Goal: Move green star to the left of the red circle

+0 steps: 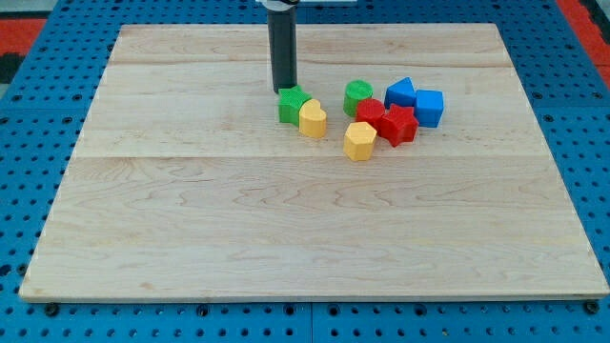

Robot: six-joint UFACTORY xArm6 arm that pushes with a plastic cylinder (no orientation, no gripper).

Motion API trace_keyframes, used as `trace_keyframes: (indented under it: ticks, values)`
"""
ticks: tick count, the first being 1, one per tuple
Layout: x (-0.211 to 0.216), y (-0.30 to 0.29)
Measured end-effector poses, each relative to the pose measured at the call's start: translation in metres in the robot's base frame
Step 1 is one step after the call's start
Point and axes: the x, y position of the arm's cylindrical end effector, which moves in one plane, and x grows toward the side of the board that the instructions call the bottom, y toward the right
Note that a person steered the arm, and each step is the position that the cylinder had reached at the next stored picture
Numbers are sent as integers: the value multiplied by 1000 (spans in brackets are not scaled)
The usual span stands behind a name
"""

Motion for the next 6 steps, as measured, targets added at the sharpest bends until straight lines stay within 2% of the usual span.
trace_keyframes:
  ticks: [1, 2, 3, 5, 6]
  values:
    - [3, -52]
    - [53, -41]
    - [65, 10]
    - [6, -14]
    - [11, 16]
